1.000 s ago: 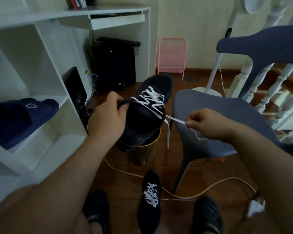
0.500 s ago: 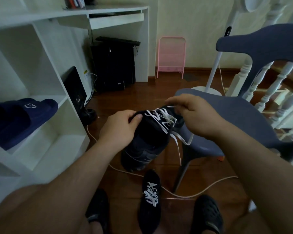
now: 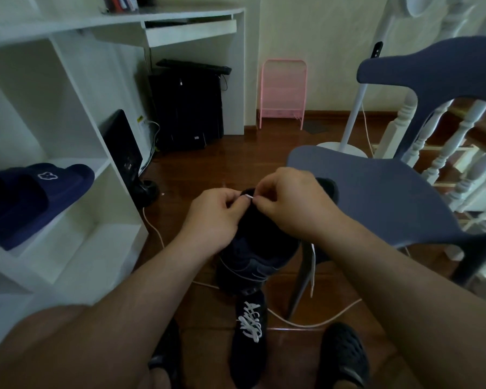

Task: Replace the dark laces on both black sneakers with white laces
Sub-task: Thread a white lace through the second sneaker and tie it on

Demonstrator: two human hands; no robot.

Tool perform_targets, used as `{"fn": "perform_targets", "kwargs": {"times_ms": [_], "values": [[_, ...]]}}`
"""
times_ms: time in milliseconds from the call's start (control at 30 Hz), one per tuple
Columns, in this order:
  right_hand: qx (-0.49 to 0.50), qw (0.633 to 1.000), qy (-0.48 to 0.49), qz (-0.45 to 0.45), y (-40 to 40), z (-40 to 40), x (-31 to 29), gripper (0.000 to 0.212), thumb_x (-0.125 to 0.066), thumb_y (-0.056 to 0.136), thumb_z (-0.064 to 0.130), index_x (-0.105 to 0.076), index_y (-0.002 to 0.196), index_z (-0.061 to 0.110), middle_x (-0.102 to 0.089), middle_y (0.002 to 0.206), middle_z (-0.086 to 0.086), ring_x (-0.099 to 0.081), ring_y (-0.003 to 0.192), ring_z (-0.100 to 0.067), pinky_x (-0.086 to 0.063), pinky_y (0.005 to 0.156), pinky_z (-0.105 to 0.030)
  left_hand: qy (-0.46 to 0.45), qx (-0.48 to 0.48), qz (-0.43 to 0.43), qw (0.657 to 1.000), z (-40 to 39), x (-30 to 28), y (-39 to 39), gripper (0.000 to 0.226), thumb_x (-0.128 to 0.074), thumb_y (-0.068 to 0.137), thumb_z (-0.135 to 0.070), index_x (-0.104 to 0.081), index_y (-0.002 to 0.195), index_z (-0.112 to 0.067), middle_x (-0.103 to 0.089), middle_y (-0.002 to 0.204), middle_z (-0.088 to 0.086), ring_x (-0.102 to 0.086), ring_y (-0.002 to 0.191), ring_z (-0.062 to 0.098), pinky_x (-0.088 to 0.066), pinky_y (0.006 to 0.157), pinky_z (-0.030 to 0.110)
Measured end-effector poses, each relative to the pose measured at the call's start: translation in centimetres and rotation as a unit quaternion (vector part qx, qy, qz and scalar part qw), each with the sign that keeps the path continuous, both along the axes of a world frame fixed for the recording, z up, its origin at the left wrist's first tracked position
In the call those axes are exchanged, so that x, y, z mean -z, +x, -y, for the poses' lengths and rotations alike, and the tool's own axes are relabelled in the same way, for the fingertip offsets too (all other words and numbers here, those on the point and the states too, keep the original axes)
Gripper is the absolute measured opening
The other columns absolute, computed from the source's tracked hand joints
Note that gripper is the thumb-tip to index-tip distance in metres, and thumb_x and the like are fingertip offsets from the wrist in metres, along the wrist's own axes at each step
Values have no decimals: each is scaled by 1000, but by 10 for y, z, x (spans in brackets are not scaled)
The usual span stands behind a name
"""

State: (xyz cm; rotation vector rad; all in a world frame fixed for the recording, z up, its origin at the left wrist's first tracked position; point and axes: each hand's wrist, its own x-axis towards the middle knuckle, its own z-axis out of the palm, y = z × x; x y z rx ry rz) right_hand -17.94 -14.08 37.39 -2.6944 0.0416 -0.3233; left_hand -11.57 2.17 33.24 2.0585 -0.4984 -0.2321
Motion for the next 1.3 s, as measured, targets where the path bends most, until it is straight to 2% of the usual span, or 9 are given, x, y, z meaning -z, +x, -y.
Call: {"fn": "perform_targets", "kwargs": {"times_ms": [300,400,533,667,733,833,1067,1200,1300], "values": [[61,998,23,17,8,-1,7,16,-63,96,36,-67,85,26,-63,82,9,-60,76,-9,-55,70,-35,6,-2,54,999,-1,-3,-8,24,-57,106,-46,-75,95,-36,-76,81,-12,-72,74,3,-63,70,45],[75,996,51,11,10,-2,9,16,-63,95,41,-64,81,33,-64,85,11,-63,81,-13,-59,78,-46,10,7,58,998,-1,-6,-13,9,-65,102,-38,-70,97,-44,-74,82,-15,-71,76,0,-64,71,34],[108,987,113,24,9,-1,10,20,-70,92,45,-63,74,38,-66,82,16,-64,86,-11,-55,88,-55,8,-10,56,998,-2,-7,-19,29,-76,94,-30,-63,111,-50,-73,85,-11,-70,81,1,-56,66,18],[136,981,98,98,7,-5,8,20,-72,90,47,-59,75,42,-65,82,20,-64,90,-11,-54,89,-52,-75,-52,62,994,2,-8,-25,35,-78,92,-24,-52,103,-45,-75,91,-6,-72,71,5,-59,62,24],[126,981,83,125,6,-7,7,16,-73,89,47,-60,82,42,-64,83,20,-63,93,-13,-53,89,-52,-115,-39,56,991,3,-7,-29,44,-75,93,-17,-54,118,-47,-73,103,-12,-72,70,4,-59,63,22],[115,980,89,138,6,-7,10,18,-74,88,46,-57,89,43,-62,83,20,-63,92,-11,-52,90,-52,-124,-30,49,991,5,-3,-29,50,-68,98,-15,-61,134,-48,-69,87,-12,-69,69,2,-58,65,18],[62,980,68,179,9,9,16,8,-65,98,39,-65,96,32,-63,105,7,-54,103,-15,-42,89,-32,-276,-165,-121,939,18,12,-5,48,-63,100,-1,-68,136,-32,-72,123,-9,-69,114,10,-63,91,31],[103,993,36,51,1,29,12,39,-62,94,57,-57,74,24,-58,72,4,-55,69,-13,-43,60,-32,-280,-196,-62,938,12,12,3,54,-65,96,-1,-66,139,-34,-69,134,-9,-67,118,5,-60,99,35],[93,989,42,-103,-6,28,17,53,-54,96,65,-64,75,18,-64,68,-2,-62,63,-17,-52,58,-38,-292,-193,-44,936,10,10,0,54,-67,96,-2,-66,139,-36,-71,129,-14,-67,114,-1,-60,98,32]]}}
